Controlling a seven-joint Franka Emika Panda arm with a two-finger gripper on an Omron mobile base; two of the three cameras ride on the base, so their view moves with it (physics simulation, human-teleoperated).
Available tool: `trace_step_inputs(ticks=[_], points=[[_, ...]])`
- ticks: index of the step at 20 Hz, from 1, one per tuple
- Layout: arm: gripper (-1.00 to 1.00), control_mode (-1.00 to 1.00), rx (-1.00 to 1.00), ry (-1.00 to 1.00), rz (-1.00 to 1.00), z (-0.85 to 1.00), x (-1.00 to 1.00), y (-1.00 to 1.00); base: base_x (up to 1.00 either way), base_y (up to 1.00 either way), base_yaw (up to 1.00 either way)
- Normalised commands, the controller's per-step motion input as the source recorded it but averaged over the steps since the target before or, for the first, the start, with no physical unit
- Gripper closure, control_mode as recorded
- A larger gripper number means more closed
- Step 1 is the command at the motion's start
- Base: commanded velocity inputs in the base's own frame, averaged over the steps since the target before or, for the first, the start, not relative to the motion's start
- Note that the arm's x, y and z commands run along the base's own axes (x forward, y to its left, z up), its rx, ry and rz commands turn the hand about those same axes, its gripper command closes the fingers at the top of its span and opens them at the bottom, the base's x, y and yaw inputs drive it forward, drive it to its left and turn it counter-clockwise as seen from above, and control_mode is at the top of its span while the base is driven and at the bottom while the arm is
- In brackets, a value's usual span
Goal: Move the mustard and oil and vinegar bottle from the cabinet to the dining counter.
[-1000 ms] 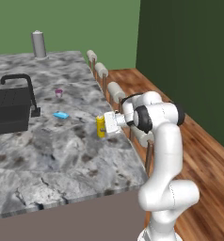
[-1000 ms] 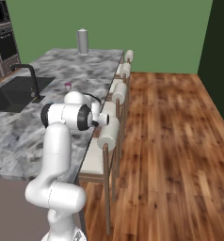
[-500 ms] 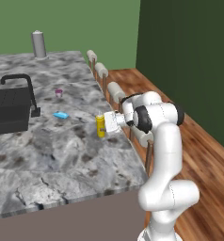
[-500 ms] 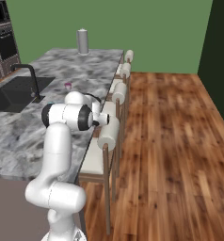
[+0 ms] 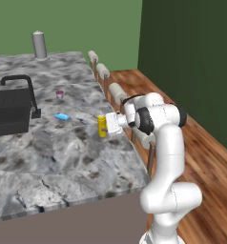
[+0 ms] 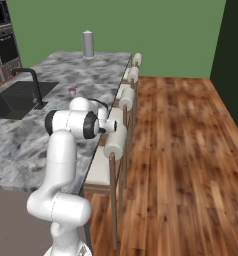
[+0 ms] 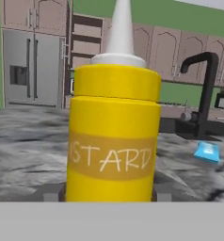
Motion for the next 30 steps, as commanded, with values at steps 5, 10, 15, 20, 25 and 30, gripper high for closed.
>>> trace_step_inputs(ticks=[5,10,15,20,25,30], points=[[-1.00,-1.00,0.00,0.00,0.00,0.00,0.00,-0.20,0.00,0.00,0.00],[-1.00,-1.00,0.00,-0.01,0.00,0.00,-0.01,-0.25,0.00,0.00,0.00],[-1.00,-1.00,0.00,0.00,0.00,0.02,-0.03,-0.22,0.00,0.00,0.00],[-1.00,-1.00,0.00,0.00,0.00,0.08,-0.29,-0.23,0.00,0.00,0.00],[-1.00,-1.00,-0.01,0.00,-0.07,0.27,-0.51,-0.07,0.00,0.00,0.00],[-1.00,-1.00,-0.08,0.00,-0.19,0.40,-0.55,-0.01,0.00,0.00,0.00]])
